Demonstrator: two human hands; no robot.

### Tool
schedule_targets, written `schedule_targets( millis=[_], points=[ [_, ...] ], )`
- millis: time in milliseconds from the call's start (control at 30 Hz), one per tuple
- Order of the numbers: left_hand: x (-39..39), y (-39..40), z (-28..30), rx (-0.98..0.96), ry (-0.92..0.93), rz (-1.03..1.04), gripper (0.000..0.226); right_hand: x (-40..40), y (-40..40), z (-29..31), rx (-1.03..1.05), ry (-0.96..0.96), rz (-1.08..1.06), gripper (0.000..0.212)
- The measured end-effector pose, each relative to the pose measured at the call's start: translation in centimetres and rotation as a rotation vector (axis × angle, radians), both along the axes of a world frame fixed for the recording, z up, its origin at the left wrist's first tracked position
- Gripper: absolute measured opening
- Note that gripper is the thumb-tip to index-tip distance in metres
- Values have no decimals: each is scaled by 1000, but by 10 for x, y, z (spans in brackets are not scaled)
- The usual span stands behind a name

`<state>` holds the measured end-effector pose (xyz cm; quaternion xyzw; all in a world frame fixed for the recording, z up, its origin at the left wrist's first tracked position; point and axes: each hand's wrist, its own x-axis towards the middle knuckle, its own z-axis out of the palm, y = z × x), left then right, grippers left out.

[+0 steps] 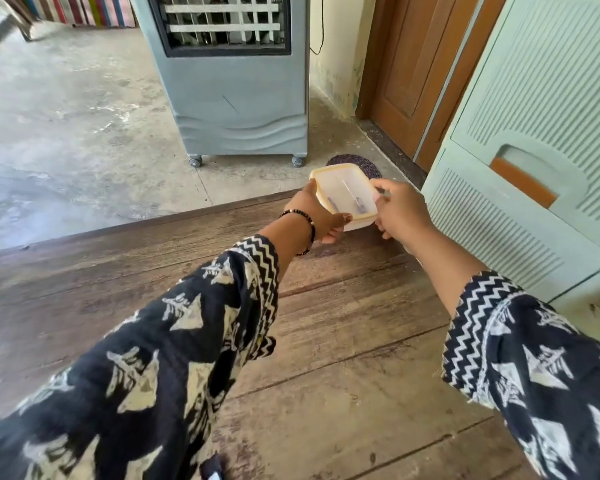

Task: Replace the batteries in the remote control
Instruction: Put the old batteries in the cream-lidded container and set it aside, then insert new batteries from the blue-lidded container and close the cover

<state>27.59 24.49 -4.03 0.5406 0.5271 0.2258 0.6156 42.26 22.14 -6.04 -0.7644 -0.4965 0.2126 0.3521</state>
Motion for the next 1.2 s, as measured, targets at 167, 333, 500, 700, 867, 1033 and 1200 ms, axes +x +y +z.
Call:
schedule_targets(
  millis=[167,333,500,700,867,1033,1200],
  points=[
    [3,12,-3,-25,-64,18,95,5,14,-1,-13,5,-8,36],
    [3,8,0,-41,-92,27,93,6,12,0,-49,30,2,37],
    [0,2,6,-8,-17,14,88,2,8,0,-54,49,-17,38],
    [-17,-19,21,1,61,63,80,-7,-17,3,-53,-109,-120,48],
    [-64,-67,37,108,-3,236,39,-58,-88,17,167,-67,-29,33],
    [-128,-152,41,181,-49,332,10,-125,-151,20,149,207,98,20],
    [-197,-224,36,195,-24,426,12,-189,-211,29,99,282,251,21]
  ],
)
